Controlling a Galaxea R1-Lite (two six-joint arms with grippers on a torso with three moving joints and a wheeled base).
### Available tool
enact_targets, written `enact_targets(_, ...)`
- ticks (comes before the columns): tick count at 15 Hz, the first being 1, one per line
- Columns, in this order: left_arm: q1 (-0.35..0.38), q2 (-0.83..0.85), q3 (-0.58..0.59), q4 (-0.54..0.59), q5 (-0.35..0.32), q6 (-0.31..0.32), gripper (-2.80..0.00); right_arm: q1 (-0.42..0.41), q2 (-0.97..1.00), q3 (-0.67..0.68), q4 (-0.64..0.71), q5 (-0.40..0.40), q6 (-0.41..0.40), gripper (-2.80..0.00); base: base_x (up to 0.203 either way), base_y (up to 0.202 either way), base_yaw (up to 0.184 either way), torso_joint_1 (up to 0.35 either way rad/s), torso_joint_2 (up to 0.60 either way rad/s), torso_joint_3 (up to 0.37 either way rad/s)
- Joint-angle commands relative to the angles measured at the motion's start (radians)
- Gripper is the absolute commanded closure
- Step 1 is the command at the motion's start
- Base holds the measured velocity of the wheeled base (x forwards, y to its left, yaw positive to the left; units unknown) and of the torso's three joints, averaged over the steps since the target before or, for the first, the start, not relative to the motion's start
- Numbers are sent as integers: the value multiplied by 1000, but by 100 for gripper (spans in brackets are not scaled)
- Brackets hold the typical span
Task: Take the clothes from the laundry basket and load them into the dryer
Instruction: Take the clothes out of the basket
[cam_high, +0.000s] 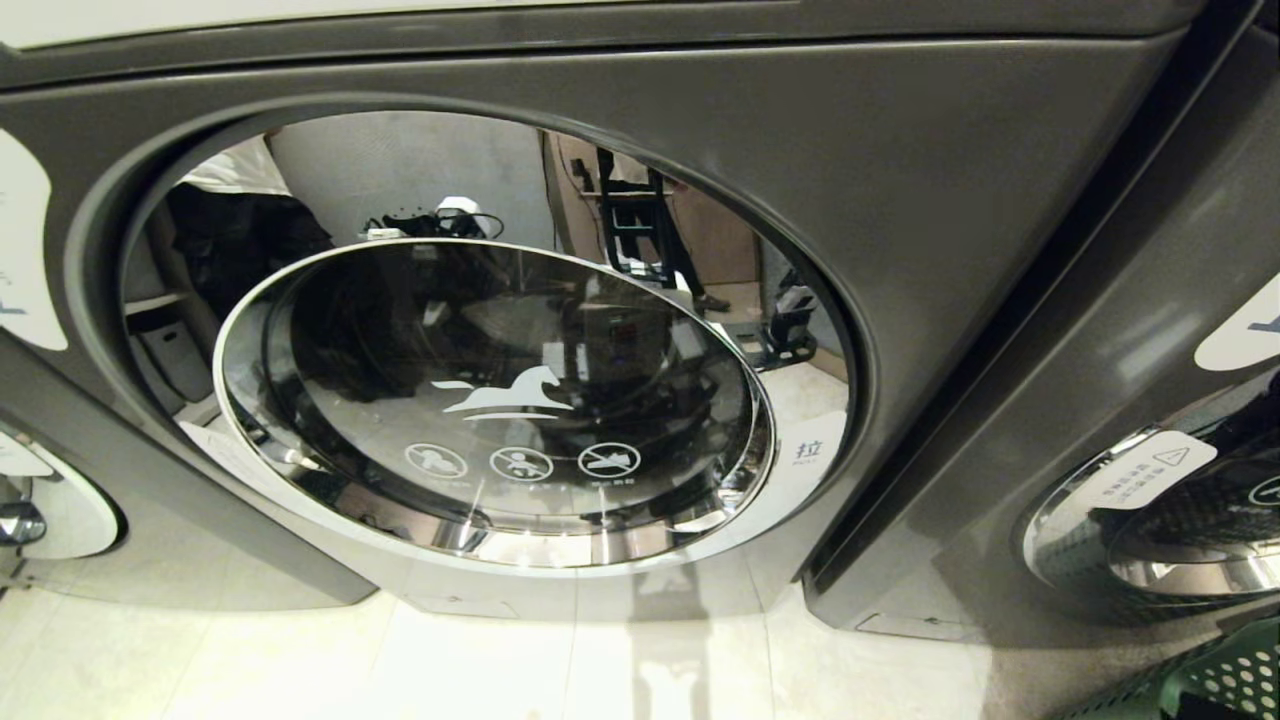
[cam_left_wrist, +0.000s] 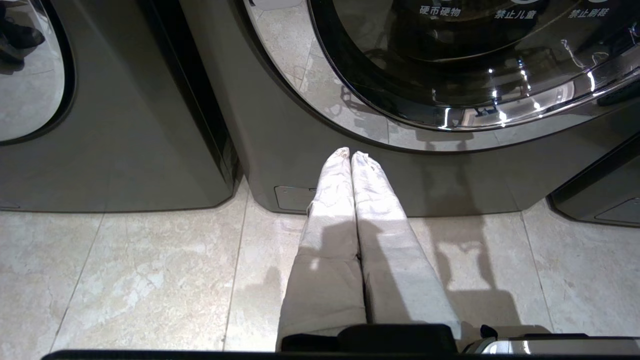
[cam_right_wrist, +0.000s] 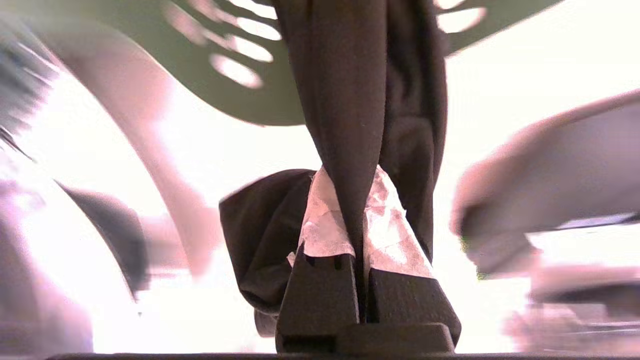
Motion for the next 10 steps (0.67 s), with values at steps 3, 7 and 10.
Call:
enact_targets(3, 0, 0, 0, 0, 1, 0, 0, -54, -385, 91, 93, -195, -494, 0, 0, 0, 0, 0, 0, 0)
enact_targets(7, 0, 0, 0, 0, 1, 0, 0, -73, -703, 119, 68, -308, -774, 0, 0, 0, 0, 0, 0, 0)
enact_targets(10, 0, 0, 0, 0, 1, 0, 0, -43, -922, 115, 8, -327, -872, 0, 0, 0, 0, 0, 0, 0)
